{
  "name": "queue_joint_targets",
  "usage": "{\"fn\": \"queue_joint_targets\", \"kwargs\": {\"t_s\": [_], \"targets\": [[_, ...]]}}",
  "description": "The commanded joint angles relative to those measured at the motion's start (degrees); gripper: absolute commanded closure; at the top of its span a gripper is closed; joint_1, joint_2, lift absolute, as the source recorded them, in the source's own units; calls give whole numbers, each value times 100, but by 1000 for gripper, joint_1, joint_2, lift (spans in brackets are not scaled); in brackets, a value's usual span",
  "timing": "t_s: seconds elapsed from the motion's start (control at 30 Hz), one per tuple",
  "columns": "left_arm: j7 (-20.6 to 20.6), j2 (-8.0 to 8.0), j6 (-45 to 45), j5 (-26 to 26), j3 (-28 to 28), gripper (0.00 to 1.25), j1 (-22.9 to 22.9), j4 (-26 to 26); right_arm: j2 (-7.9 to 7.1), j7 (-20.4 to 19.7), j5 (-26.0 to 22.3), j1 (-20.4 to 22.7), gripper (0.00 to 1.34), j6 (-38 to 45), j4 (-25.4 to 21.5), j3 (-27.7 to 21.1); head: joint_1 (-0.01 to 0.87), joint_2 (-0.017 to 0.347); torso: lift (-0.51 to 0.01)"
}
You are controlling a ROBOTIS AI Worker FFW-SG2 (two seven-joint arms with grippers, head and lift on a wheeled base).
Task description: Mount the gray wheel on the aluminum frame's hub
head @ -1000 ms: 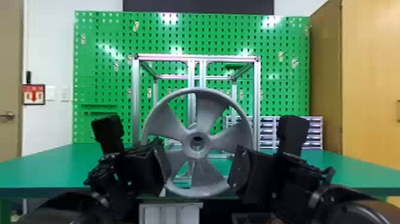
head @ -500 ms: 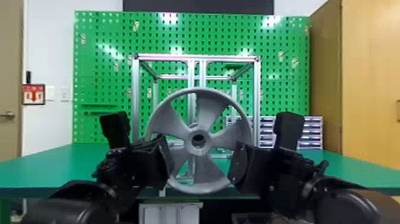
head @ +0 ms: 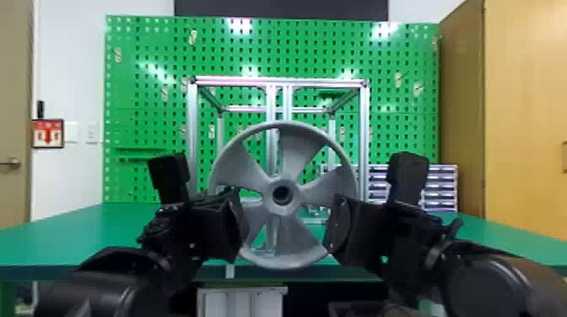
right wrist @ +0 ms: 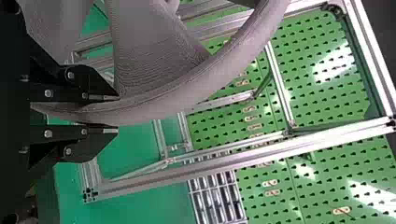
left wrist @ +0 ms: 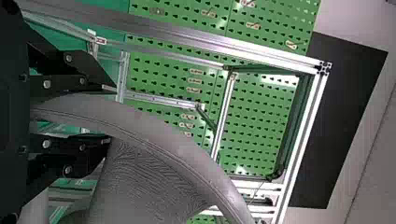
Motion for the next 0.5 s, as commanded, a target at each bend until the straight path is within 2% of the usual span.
{"fn": "queue_joint_targets", "kwargs": {"t_s": [0.0, 0.47], "targets": [[0, -7, 0, -53, -5, 846, -19, 32, 5, 0, -19, -31, 1156, 26, 54, -30, -5, 6, -499], [0, -16, 0, -132, 13, 845, -177, 296, 5, 0, -10, -145, 1156, 35, 274, -65, -5, 6, -499]]}}
